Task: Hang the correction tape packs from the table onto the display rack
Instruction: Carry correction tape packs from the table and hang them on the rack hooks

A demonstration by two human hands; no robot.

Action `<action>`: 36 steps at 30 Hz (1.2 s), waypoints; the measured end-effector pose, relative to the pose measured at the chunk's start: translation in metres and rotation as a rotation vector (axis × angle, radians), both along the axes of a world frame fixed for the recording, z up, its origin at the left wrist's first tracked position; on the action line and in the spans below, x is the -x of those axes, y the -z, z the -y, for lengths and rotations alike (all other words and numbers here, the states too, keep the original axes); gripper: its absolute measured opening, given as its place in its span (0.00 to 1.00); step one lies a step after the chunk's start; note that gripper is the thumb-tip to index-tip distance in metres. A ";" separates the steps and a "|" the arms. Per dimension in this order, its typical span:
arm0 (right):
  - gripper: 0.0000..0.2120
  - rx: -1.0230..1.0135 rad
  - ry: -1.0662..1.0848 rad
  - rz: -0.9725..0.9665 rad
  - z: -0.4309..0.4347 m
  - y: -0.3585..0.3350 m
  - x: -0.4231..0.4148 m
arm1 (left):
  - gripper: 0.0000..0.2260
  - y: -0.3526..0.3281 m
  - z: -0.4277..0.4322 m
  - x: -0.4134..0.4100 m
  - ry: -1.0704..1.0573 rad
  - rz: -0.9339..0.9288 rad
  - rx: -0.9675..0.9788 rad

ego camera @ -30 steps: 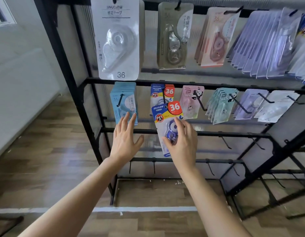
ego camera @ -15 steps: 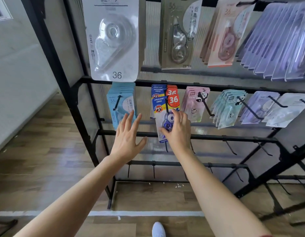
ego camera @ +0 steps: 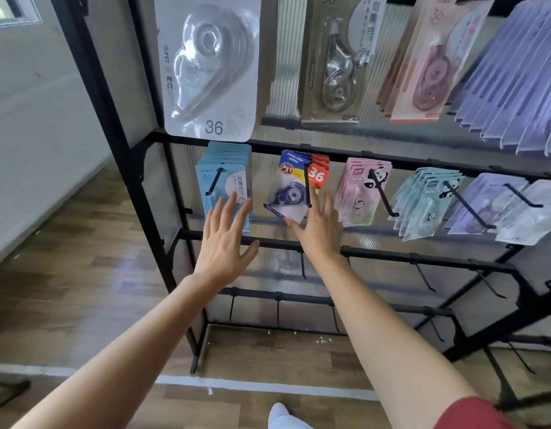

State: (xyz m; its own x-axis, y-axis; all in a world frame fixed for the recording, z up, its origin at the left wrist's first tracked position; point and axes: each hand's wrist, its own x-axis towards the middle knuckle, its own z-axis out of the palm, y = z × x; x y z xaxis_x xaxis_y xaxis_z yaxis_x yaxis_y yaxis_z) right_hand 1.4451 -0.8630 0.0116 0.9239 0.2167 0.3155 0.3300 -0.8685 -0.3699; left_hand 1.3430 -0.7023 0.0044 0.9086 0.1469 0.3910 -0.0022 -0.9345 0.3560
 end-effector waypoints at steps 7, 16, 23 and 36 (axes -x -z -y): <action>0.36 0.077 -0.064 -0.118 0.025 0.005 0.072 | 0.35 0.010 0.013 0.052 -0.049 -0.087 0.045; 0.33 0.044 -0.323 -0.257 0.032 0.021 0.171 | 0.34 0.038 0.033 0.169 -0.270 -0.206 0.097; 0.32 0.095 -0.620 -0.310 0.046 0.036 0.263 | 0.34 0.061 0.077 0.291 -0.548 -0.272 0.135; 0.34 0.300 -1.248 -0.262 0.013 0.031 0.498 | 0.34 0.051 0.135 0.580 -1.165 -0.290 0.284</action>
